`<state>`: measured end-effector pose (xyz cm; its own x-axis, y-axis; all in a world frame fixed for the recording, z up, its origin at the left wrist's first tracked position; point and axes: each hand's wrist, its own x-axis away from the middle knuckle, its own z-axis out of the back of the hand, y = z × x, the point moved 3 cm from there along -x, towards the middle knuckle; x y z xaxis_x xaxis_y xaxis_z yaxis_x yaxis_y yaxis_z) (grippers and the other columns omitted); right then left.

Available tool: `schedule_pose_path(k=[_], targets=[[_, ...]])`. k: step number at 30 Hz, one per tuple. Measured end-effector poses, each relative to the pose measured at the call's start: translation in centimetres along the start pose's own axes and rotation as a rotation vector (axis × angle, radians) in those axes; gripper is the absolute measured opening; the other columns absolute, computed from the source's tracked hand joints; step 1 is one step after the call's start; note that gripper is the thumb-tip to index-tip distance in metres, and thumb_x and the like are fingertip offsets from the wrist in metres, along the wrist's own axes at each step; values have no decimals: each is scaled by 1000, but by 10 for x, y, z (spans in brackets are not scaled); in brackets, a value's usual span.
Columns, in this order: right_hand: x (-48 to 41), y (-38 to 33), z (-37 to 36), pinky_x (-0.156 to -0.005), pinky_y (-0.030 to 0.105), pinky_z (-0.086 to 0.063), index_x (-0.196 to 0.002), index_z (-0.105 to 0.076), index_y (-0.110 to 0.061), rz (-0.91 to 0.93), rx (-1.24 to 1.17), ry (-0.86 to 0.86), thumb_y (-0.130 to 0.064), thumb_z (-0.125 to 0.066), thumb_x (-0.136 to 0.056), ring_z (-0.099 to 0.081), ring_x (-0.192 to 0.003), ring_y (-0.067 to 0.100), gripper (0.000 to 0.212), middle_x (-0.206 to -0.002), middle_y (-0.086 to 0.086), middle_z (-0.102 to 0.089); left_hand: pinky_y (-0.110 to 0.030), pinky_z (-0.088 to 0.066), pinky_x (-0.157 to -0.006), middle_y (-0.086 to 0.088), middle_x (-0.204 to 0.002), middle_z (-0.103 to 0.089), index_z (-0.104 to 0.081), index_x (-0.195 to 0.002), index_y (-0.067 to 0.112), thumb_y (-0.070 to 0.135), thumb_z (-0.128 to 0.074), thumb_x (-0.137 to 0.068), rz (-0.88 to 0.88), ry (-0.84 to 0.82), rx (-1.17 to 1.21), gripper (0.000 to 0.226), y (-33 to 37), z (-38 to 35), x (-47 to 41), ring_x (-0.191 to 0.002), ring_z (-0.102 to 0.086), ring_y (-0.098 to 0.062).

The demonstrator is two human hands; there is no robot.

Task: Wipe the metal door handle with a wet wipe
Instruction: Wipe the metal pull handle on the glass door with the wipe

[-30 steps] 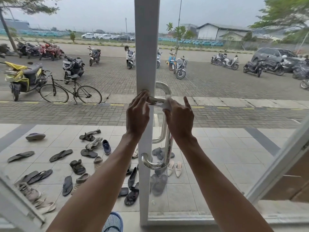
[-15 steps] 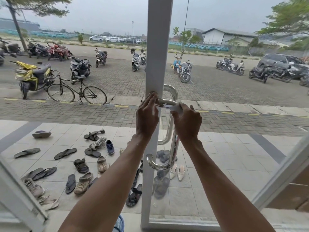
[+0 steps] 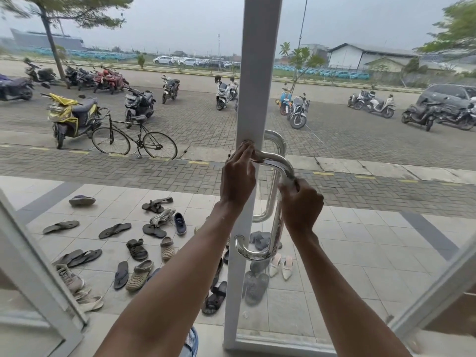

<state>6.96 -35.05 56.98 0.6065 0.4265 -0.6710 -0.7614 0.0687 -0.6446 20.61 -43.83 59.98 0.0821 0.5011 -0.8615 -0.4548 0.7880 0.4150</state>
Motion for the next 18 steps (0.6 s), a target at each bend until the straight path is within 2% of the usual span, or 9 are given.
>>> schedule_pose_path(k=[3,5,8,12,14,18], targets=[[-18,-11,3,-63,25,-46,-108,-77,-11,108,21,50,-42,-72,-88,-74,-74,27,37,-89,11,-78,-33,-48,-109,-17,-134,-65,-63,-129,-5,-14,-64,-81,15,-7,13,49,6,-3,4,-128,-61,-28],[-15,-6,-2,-66,27,-50,-111,-75,-10,114,16,48,-43,-71,-88,-74,-74,27,41,-90,11,-78,-34,-48,-110,-17,-136,-64,-61,-131,-5,-14,-64,-82,30,-18,17,50,7,-4,6,-130,-60,-28],[3,8,-11,-64,24,-44,-107,-75,-6,29,-34,41,-41,-73,-86,-73,-69,31,41,-83,13,-78,-35,-49,-109,-18,-137,-63,-60,-132,-5,-14,-64,-82,31,-22,8,51,6,0,6,-130,-59,-29],[34,25,-21,-65,33,-54,-98,-75,-1,-62,-29,-43,-34,-81,-81,-74,-69,38,37,-81,19,-77,-31,-47,-110,-18,-137,-63,-60,-132,-6,-13,-64,-83,21,-26,-8,50,4,3,5,-130,-59,-29],[43,30,-23,-66,36,-54,-96,-76,-2,-91,-11,-104,-33,-82,-81,-73,-71,40,35,-81,20,-76,-30,-46,-111,-18,-137,-63,-60,-132,-5,-13,-63,-83,26,-26,-14,50,3,2,4,-131,-59,-28],[29,27,-17,-64,29,-46,-90,-77,-5,-87,19,-100,-36,-81,-81,-73,-71,37,33,-79,17,-77,-25,-42,-112,-17,-138,-63,-60,-133,-5,-13,-63,-83,32,-28,-13,51,4,2,5,-131,-58,-28]])
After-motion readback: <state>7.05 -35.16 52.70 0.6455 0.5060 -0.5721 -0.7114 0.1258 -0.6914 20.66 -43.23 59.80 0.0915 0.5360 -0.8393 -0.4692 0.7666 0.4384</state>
